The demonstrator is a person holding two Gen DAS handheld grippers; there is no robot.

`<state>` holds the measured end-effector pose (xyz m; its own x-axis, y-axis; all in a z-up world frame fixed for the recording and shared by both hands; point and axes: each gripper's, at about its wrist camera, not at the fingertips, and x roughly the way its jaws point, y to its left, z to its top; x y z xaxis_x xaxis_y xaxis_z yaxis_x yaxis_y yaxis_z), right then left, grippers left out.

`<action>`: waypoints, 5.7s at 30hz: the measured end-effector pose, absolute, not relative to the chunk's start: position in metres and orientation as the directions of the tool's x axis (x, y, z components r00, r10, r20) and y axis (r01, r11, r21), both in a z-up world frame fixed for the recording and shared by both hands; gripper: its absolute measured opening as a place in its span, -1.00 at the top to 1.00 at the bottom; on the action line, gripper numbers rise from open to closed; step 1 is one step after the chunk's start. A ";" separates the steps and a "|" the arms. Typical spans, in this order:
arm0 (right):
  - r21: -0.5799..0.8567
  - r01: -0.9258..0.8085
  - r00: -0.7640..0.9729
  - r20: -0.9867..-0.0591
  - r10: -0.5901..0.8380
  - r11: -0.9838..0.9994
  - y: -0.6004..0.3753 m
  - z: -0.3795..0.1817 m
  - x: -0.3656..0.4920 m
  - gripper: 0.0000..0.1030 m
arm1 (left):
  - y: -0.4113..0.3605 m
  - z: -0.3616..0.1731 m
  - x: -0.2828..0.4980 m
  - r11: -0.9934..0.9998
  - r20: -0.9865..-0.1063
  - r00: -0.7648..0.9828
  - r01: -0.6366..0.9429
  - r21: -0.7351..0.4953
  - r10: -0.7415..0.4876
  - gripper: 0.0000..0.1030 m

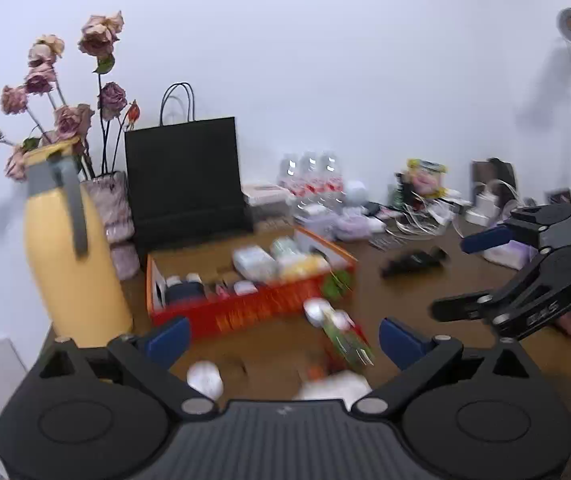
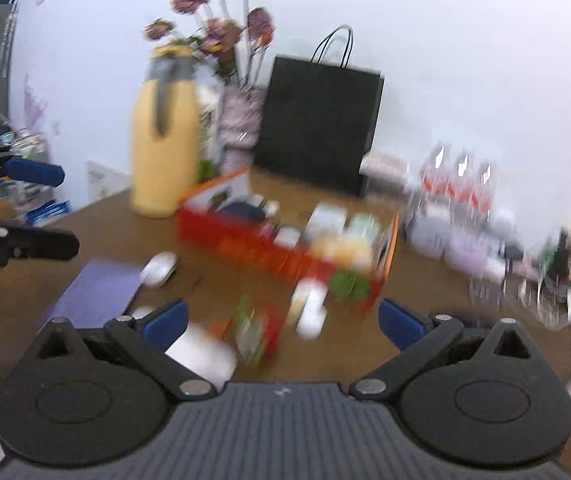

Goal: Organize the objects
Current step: 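Withdraw both tools from the box toward the table, then grasp the white charger puck with the left tool while the right tool grasps its black cable, then carry the charger puck and cable into the box and release, then withdraw both tools from the box toward the table, then grasp a small white cap with the left tool while the right tool grasps a white lid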

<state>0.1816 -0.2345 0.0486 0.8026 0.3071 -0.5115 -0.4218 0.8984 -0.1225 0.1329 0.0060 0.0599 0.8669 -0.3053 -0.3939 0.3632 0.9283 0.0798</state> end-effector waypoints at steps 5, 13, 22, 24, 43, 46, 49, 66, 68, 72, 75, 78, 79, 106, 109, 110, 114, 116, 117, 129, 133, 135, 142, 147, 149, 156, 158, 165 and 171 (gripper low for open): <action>-0.098 -0.526 0.742 -0.538 0.400 0.845 -0.269 0.021 0.079 -1.00 | 0.027 0.032 0.064 0.959 -0.414 0.873 0.284 0.000 -0.259 -1.00; -0.072 -0.477 0.787 -0.478 0.389 0.876 -0.273 0.028 0.069 -1.00 | 0.021 0.017 0.096 0.985 -0.494 0.854 0.167 -0.043 -0.167 -0.95; 0.015 -0.352 0.807 -0.501 0.312 0.936 -0.248 0.006 0.143 -0.88 | 0.018 0.010 0.168 0.986 -0.478 0.867 0.166 0.014 -0.139 -0.66; 0.028 -0.345 0.804 -0.508 0.310 0.938 -0.238 -0.001 0.167 -0.74 | 0.020 0.002 0.204 0.987 -0.487 0.863 0.159 0.011 -0.134 -0.66; 0.009 -0.267 0.829 -0.507 0.234 0.964 -0.190 -0.038 0.278 -0.24 | 0.035 -0.008 0.266 0.950 -0.511 0.803 0.236 -0.203 -0.308 0.26; -0.023 -0.269 0.829 -0.514 0.219 0.963 -0.191 -0.038 0.263 -0.23 | 0.015 -0.012 0.237 0.920 -0.543 0.742 0.316 -0.232 -0.392 0.26; -0.025 -0.281 0.835 -0.499 0.232 0.960 -0.196 -0.034 0.237 -0.62 | -0.009 -0.024 0.208 0.914 -0.582 0.711 0.366 -0.175 -0.396 0.26; 0.154 -0.312 0.701 -0.628 0.337 0.937 -0.211 -0.066 0.159 0.93 | -0.035 -0.047 0.139 0.895 -0.651 0.650 0.433 -0.108 -0.393 0.26; 0.070 -0.232 0.746 -0.627 0.224 0.970 -0.214 -0.066 0.155 0.93 | -0.023 -0.042 0.135 0.922 -0.651 0.678 0.377 -0.089 -0.340 0.26; 0.145 -0.241 0.736 -0.617 0.278 0.960 -0.234 -0.061 0.150 0.93 | 0.004 -0.034 0.125 0.943 -0.636 0.710 0.320 -0.091 -0.303 0.26; 0.143 -0.254 0.754 -0.590 0.288 0.957 -0.234 -0.056 0.143 0.93 | 0.009 -0.028 0.122 0.948 -0.625 0.725 0.305 -0.088 -0.291 0.26; 0.147 -0.271 0.794 -0.525 0.307 0.951 -0.232 -0.040 0.133 0.95 | 0.011 -0.022 0.126 0.953 -0.618 0.734 0.289 -0.092 -0.282 0.26; 0.134 -0.280 0.807 -0.503 0.309 0.951 -0.230 -0.031 0.131 0.95 | 0.013 -0.016 0.130 0.955 -0.606 0.746 0.284 -0.087 -0.276 0.26; 0.142 -0.313 0.737 -0.587 0.334 0.939 -0.150 -0.016 0.585 0.87 | 0.024 0.005 0.594 0.968 -0.709 0.670 0.059 -0.243 -0.219 -0.02; 0.119 -0.320 0.738 -0.591 0.326 0.940 -0.154 -0.021 0.584 0.77 | 0.027 0.000 0.597 0.962 -0.705 0.662 0.098 -0.254 -0.253 -0.12; 0.116 -0.315 0.741 -0.590 0.321 0.942 -0.158 -0.019 0.582 0.62 | 0.027 0.002 0.594 0.964 -0.699 0.669 0.112 -0.242 -0.253 -0.17; 0.105 -0.284 0.766 -0.573 0.291 0.953 -0.173 0.001 0.570 0.26 | 0.030 0.025 0.580 0.974 -0.678 0.703 0.097 -0.206 -0.214 -0.30; 0.091 -0.273 0.773 -0.572 0.275 0.958 -0.178 0.013 0.561 0.26 | 0.030 0.042 0.567 0.972 -0.664 0.715 0.110 -0.206 -0.221 -0.36; 0.078 -0.269 0.776 -0.573 0.264 0.960 -0.179 0.020 0.554 0.20 | 0.029 0.051 0.560 0.973 -0.657 0.721 0.117 -0.199 -0.221 -0.41; -0.033 -0.412 0.814 -0.463 0.351 0.910 -0.194 0.074 0.333 -0.74 | -0.001 0.110 0.296 0.952 -0.494 0.832 0.305 0.025 -0.253 -0.78; -0.029 -0.473 0.807 -0.415 0.420 0.880 -0.206 0.058 0.228 -0.97 | 0.004 0.086 0.195 0.939 -0.435 0.849 0.342 0.021 -0.300 -0.91; -0.024 -0.479 0.808 -0.404 0.430 0.878 -0.212 0.045 0.185 -1.00 | 0.015 0.070 0.158 0.929 -0.410 0.845 0.371 -0.011 -0.343 -0.93; 0.079 -0.410 0.761 -0.519 0.389 0.909 -0.235 0.003 0.096 -1.00 | 0.051 0.032 0.082 0.981 -0.497 0.849 0.194 -0.027 -0.182 -0.89; 0.102 -0.288 0.812 -0.501 0.299 0.952 -0.243 0.012 0.105 -1.00 | 0.069 0.038 0.084 0.983 -0.470 0.864 0.153 -0.100 -0.182 -0.78; 0.116 -0.285 0.825 -0.477 0.305 0.952 -0.242 0.014 0.112 -1.00 | 0.067 0.037 0.092 0.978 -0.465 0.861 0.168 -0.123 -0.207 -0.67; 0.109 -0.284 0.825 -0.479 0.301 0.952 -0.231 0.003 0.134 -0.94 | 0.025 0.008 0.180 0.925 -0.533 0.763 0.362 -0.118 -0.367 -0.13; 0.089 -0.270 0.823 -0.495 0.278 0.959 -0.227 -0.002 0.143 -0.94 | 0.015 -0.011 0.216 0.930 -0.625 0.707 0.356 -0.091 -0.332 0.09; 0.081 -0.234 0.807 -0.540 0.240 0.969 -0.229 -0.018 0.175 -0.93 | 0.018 -0.042 0.248 0.928 -0.698 0.659 0.372 -0.021 -0.280 0.28; 0.028 -0.272 0.819 -0.518 0.247 0.962 -0.222 -0.016 0.238 -0.89 | 0.018 -0.046 0.271 0.938 -0.680 0.700 0.342 0.053 -0.216 0.40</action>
